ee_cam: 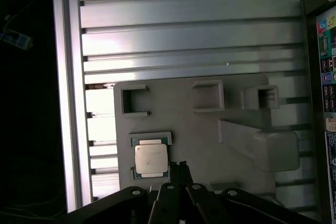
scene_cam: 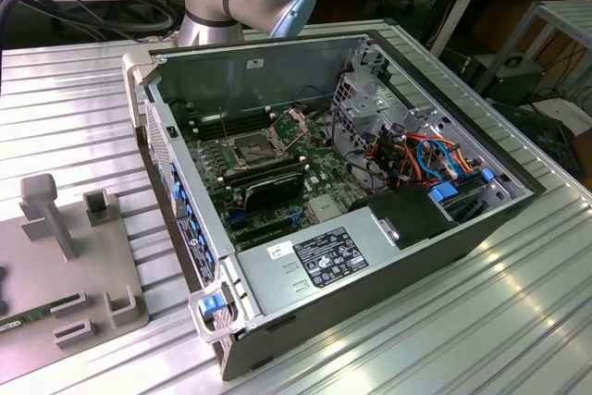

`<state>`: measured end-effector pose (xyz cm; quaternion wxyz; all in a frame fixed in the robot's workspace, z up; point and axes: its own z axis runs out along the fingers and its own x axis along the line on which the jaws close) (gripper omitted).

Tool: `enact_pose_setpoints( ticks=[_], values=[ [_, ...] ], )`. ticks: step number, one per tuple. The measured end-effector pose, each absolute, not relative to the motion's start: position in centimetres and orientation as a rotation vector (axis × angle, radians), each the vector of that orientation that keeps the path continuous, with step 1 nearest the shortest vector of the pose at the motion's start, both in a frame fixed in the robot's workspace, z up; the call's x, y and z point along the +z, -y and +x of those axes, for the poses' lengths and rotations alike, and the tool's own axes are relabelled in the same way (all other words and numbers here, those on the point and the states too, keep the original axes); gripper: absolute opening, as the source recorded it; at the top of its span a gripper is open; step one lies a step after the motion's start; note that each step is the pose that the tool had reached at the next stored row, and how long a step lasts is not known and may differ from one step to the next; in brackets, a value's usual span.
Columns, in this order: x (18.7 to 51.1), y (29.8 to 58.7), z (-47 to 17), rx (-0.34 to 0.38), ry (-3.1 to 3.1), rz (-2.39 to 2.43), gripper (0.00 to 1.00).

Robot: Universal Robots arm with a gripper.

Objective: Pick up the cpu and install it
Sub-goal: 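Reach for the cpu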

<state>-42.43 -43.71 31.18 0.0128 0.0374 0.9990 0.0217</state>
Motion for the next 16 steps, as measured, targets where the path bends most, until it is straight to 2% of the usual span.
enact_pose_setpoints(
  ticks=[16],
  values=[
    [28.5,43.7,-43.3,0.066,-3.113,0.116,0.11]
  ],
)
